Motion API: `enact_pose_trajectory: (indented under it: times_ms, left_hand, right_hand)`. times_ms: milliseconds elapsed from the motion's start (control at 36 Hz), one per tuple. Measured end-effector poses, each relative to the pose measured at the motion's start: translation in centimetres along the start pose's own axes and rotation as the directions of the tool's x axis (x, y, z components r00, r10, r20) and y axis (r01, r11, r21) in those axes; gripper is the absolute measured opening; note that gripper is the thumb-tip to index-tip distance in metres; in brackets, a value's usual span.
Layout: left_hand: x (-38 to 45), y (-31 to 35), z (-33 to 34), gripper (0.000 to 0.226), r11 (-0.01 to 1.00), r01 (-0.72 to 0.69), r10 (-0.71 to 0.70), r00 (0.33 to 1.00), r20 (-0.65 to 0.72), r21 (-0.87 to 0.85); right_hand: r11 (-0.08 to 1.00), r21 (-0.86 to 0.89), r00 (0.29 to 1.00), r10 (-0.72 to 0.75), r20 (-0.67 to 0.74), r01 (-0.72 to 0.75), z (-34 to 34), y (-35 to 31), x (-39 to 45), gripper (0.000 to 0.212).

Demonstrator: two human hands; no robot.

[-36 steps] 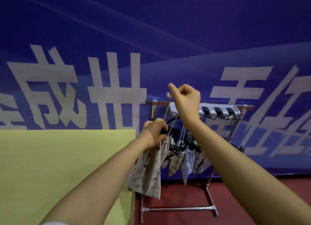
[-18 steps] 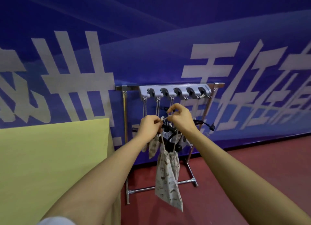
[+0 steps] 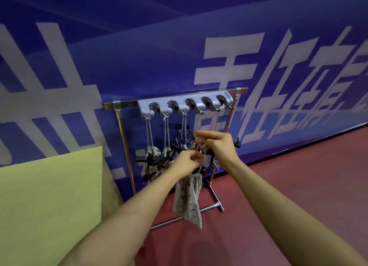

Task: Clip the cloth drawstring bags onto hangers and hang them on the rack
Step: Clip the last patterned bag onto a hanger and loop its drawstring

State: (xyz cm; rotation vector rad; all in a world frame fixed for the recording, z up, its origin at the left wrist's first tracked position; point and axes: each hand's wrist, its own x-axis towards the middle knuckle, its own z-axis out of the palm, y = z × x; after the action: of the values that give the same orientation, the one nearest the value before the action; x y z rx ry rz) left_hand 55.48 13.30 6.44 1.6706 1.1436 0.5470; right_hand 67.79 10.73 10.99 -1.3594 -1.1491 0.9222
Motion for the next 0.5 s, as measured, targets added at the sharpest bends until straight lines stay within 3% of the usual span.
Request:
enact_pose_trajectory:
  times_ms: [167,278,361,500]
  left_hand:
    - [2.3,0.2,1.5,0.008,0.999,-0.021,0.021,1.000,-0.010,0.045]
    - [3.8,0.9,3.2,0.013,0.999,-0.024,0.025,1.000,-0.018,0.043]
    - [5.1,2.0,4.7,0.026,0.999,0.014,-0.013,1.000,-0.027,0.034]
    - [6.7,3.4,7.6,0.025,0.998,0.060,-0.061,0.995,-0.075,-0.011]
  right_hand:
    - [0.983,-0.180,0.994,-0.050,-0.097,0.032,-2.3,1.7,1.8,0.036]
    - [0.936,-0.339,0.982,-0.142,-0.123,0.092,-4.4,2.4,3.5,0.025]
    - [0.879,-0.449,0.977,-0.205,-0.052,0.161,-6.4,3.1,4.6,0.023]
    - [0.832,-0.511,0.975,-0.207,0.077,0.217,-10.3,4.9,6.6,0.022]
